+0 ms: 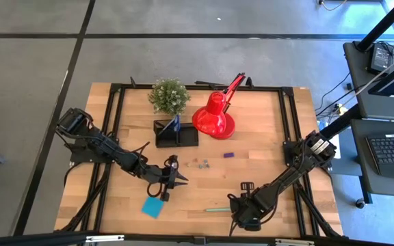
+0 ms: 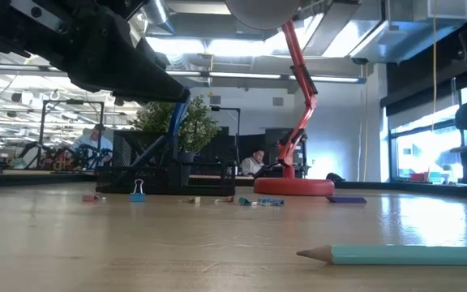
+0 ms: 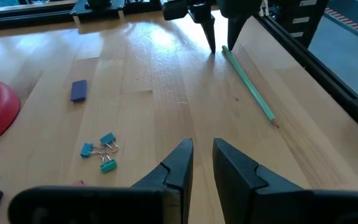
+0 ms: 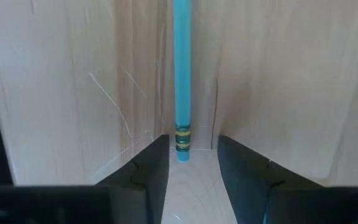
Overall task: Pick and place office supplies into organizer
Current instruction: Put the green pencil into the black desk organizer
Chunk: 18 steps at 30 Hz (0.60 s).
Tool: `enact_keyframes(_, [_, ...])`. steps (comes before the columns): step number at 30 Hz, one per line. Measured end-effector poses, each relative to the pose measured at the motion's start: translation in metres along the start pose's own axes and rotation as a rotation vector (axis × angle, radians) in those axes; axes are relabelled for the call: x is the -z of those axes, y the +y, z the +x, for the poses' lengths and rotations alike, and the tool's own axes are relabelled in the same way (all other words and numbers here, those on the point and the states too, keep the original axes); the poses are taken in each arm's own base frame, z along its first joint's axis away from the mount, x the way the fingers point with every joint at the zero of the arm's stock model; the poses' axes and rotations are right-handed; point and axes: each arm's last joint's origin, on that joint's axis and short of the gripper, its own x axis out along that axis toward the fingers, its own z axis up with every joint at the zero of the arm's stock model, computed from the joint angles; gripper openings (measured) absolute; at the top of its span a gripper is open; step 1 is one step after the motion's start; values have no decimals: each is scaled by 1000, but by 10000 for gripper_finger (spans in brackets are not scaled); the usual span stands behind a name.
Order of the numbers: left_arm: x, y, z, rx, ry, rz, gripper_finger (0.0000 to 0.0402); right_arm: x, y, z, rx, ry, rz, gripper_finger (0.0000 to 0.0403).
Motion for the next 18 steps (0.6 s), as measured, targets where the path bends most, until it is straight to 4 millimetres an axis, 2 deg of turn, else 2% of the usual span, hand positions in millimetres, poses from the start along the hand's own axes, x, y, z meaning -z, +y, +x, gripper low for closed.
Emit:
enact_keyframes(12, [1,0,0,-1,6,1,56,-1,0,11,52,-6,2,96])
enact_keyframes(18, [1,0,0,-1,6,1,56,0,1,12,70,-10,-8,89])
